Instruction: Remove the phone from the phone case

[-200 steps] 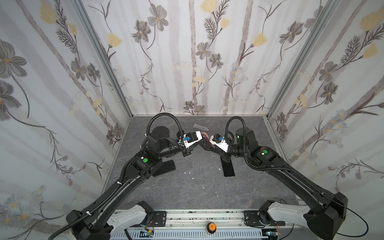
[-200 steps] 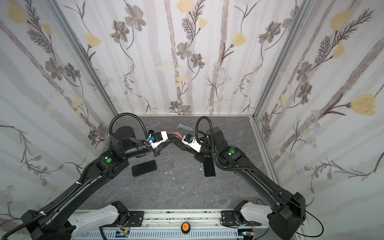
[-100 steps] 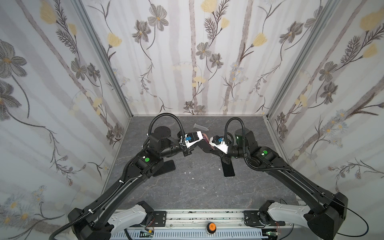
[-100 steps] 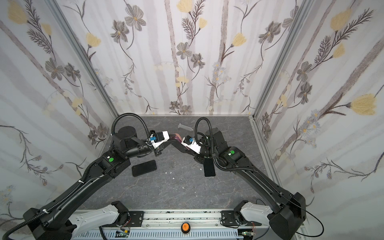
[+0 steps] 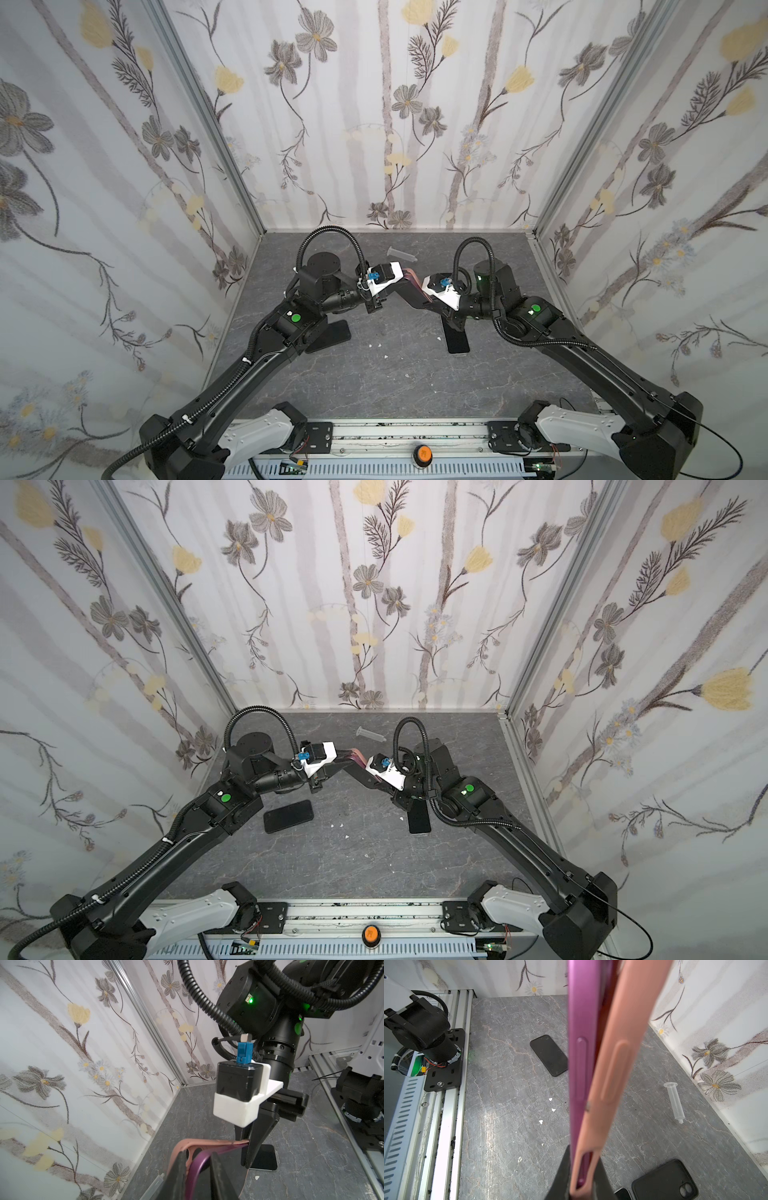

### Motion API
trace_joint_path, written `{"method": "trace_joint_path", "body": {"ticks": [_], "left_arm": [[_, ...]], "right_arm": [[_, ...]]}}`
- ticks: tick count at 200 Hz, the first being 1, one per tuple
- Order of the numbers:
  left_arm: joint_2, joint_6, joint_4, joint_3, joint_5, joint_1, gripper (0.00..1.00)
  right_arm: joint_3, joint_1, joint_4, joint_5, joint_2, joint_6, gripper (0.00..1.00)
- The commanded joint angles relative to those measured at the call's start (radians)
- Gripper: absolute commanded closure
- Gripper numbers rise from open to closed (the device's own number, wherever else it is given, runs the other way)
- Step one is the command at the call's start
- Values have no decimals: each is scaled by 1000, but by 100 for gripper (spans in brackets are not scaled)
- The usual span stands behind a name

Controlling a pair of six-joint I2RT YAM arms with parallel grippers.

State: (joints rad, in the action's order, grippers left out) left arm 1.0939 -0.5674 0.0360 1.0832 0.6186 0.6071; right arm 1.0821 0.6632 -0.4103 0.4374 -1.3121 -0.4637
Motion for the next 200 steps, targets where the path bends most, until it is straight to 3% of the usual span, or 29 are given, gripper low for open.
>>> {"method": "trace_joint_path", "body": {"ticks": [1, 200], "left_arm": [[16, 50, 49, 13, 109, -32, 77], [105, 175, 81, 116, 574, -219, 73]], "right_arm": [[3, 3, 117, 113, 16, -36, 100], [48, 0, 105, 272, 33, -65, 100]]}}
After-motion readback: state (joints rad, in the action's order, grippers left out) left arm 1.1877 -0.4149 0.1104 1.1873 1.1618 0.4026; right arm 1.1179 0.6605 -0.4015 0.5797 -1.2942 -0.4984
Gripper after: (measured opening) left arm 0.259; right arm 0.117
